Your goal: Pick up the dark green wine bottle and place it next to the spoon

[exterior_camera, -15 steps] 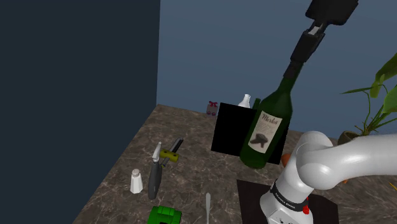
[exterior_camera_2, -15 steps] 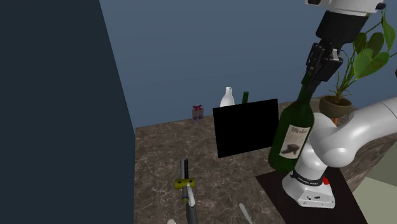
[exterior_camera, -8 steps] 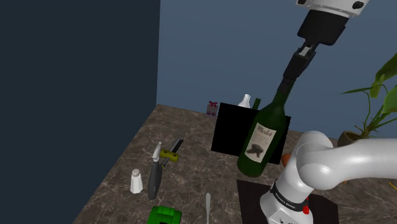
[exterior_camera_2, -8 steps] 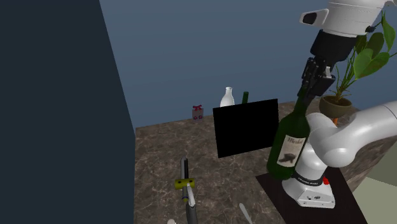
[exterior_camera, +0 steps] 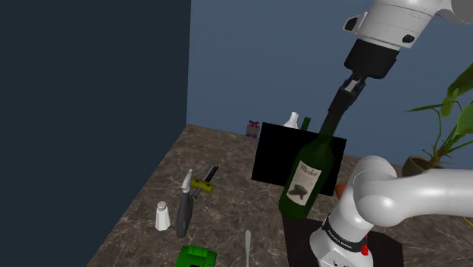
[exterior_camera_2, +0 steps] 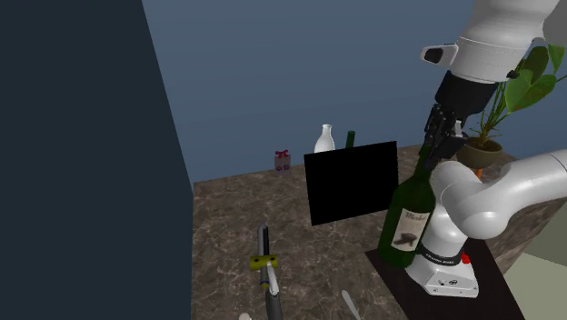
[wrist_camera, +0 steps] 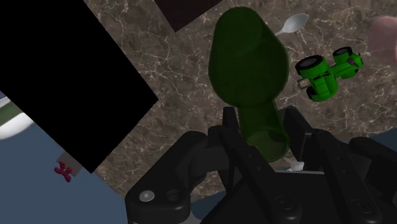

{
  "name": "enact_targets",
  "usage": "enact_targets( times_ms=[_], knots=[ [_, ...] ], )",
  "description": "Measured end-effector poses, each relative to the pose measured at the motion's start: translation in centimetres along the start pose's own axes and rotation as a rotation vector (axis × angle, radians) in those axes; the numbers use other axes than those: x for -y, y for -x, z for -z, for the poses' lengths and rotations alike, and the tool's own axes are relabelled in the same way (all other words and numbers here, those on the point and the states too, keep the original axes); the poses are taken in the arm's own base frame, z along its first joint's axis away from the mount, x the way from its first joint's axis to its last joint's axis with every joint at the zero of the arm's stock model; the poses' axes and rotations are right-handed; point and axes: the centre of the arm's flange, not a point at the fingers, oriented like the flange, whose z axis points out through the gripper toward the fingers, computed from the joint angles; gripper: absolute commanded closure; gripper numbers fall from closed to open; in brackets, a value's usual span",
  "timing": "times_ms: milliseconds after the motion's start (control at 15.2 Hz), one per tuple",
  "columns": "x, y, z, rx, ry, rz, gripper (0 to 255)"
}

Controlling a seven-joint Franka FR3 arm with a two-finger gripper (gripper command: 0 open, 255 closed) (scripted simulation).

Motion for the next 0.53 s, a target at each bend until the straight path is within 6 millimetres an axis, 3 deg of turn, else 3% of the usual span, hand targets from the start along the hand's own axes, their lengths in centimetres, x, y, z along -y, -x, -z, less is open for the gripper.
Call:
enact_targets(
  times_ms=[528],
  knots=[
    [0.1,0.5,-4.1,0.000,0.000,0.000,255]
  ],
)
